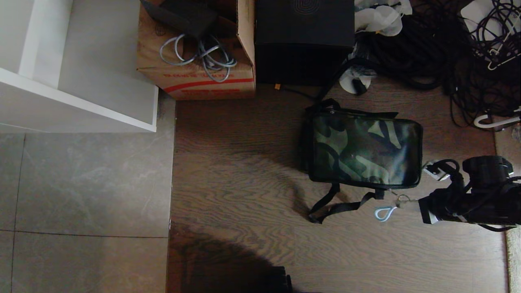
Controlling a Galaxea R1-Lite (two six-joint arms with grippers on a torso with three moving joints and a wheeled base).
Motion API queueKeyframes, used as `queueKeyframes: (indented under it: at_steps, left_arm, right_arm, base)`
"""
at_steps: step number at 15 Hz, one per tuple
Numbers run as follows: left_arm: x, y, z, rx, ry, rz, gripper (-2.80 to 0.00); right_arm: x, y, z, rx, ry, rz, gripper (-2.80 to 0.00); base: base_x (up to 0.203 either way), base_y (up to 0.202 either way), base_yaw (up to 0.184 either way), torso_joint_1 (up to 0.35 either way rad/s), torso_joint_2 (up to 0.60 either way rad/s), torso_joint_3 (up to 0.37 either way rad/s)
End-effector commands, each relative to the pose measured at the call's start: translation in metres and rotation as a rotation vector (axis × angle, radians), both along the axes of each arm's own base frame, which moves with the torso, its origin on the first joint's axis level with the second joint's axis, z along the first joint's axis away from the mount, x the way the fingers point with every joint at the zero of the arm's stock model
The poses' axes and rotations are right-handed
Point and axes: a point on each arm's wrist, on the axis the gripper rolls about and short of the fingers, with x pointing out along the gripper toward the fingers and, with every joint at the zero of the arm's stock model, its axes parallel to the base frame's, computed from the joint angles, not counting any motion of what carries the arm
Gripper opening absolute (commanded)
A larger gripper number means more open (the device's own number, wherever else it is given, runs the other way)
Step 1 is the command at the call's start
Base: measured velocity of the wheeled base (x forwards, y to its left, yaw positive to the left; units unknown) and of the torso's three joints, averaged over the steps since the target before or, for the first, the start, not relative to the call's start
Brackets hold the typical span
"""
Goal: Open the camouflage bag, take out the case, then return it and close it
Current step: Open the top of the storage box
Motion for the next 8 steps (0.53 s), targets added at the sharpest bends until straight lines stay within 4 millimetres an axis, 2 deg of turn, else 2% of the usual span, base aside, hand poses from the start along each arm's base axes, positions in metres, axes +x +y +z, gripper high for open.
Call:
queueKeyframes:
  at_steps: [1, 4, 8]
  left_arm:
    - [0.0, 0.0, 0.0, 0.0, 0.001, 0.0, -2.8]
    - [0.0, 0.0, 0.0, 0.0, 0.001, 0.0, -2.8]
    - [0.0, 0.0, 0.0, 0.0, 0.001, 0.0, -2.8]
  right_arm:
    - [0.0, -0.021, 0.005, 0.009, -0.009, -0.031, -2.8]
    - [0.004, -0.038, 0.008, 0.005, -0.022, -0.069, -2.8]
    - [0.008, -0.049, 0.009, 0.01, -0.012, -0.086, -2.8]
  base:
    - [0.0, 0.0, 0.0, 0.0, 0.0, 0.0]
    - [0.0, 0.0, 0.0, 0.0, 0.0, 0.0]
    - [0.0, 0.0, 0.0, 0.0, 0.0, 0.0]
